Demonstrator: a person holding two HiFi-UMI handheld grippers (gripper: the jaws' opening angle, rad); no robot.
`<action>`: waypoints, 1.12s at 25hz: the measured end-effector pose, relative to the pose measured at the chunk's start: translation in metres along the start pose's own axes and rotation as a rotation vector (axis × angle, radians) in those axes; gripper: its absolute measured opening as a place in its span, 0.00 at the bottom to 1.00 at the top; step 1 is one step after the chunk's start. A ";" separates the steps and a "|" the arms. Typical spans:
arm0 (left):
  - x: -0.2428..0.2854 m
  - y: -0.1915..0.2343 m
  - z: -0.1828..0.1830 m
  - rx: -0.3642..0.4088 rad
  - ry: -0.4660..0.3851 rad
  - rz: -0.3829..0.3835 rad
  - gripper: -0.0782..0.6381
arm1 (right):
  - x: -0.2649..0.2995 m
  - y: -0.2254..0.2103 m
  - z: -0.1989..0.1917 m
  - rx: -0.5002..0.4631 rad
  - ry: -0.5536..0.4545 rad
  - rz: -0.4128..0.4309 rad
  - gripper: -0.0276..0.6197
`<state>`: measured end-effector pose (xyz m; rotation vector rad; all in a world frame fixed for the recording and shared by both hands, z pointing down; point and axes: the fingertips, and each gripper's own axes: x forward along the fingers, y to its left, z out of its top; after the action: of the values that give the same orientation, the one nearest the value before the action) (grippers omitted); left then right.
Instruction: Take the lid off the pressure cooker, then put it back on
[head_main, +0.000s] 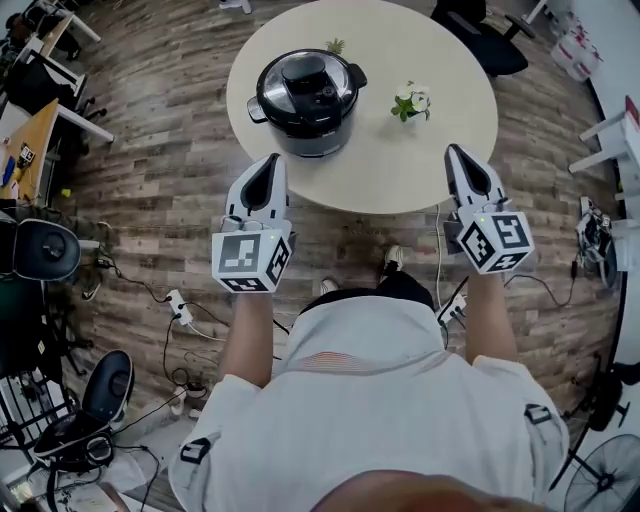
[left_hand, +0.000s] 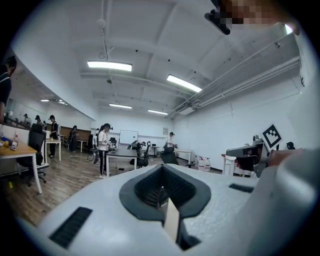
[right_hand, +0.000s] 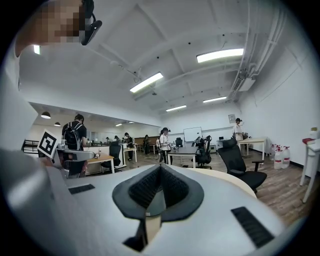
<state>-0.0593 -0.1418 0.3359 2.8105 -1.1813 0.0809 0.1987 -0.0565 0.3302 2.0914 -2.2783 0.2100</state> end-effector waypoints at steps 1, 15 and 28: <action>0.009 0.003 0.002 -0.001 -0.001 0.013 0.11 | 0.012 -0.006 0.002 -0.001 0.000 0.016 0.05; 0.110 0.017 0.023 0.001 -0.025 0.279 0.11 | 0.154 -0.103 0.021 -0.001 -0.013 0.263 0.04; 0.077 0.065 0.038 -0.007 -0.063 0.265 0.12 | 0.171 -0.044 0.046 -0.008 -0.046 0.299 0.09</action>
<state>-0.0512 -0.2456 0.3084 2.6511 -1.5581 0.0065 0.2302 -0.2350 0.3092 1.7602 -2.6058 0.1631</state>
